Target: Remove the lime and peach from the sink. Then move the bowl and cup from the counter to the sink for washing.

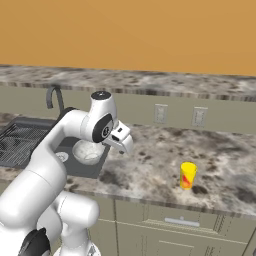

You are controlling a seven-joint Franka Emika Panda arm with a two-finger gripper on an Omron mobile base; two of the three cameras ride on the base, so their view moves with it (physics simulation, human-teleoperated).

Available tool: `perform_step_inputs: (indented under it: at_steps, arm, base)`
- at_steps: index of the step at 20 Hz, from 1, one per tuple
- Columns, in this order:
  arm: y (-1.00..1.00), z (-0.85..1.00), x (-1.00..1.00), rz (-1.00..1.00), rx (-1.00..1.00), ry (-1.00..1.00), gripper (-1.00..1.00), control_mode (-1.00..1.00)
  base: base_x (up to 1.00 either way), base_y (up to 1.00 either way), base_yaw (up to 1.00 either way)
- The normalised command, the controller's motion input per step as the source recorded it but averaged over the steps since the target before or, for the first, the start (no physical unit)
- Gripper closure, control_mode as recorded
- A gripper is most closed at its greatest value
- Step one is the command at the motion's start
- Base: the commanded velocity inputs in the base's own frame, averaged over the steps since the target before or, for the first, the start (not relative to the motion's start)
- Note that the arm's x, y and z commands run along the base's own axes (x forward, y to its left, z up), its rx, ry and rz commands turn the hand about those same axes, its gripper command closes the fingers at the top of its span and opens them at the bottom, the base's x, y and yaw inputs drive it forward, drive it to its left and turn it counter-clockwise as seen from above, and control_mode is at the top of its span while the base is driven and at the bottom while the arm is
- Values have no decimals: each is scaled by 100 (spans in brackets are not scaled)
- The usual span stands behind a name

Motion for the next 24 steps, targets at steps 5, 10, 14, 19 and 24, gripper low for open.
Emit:
perform_step_inputs:
  at_steps: [5, 10, 14, 19, 24]
  arm:
    - [0, 0, 0, 0, 0, 0, -100, 100]
    - [0, 0, 0, 0, 0, 0, -100, 100]
    - [0, 0, 0, 0, 0, 0, -100, 100]
    - [0, 0, 0, 0, 0, 0, -100, -100]
    - [0, 0, 0, 0, 0, 0, -100, -100]
  base:
    - [0, 0, 0]
    - [0, 0, 0]
    - [0, 0, 0]
    - [0, 0, 0]
    - [0, 0, 0]
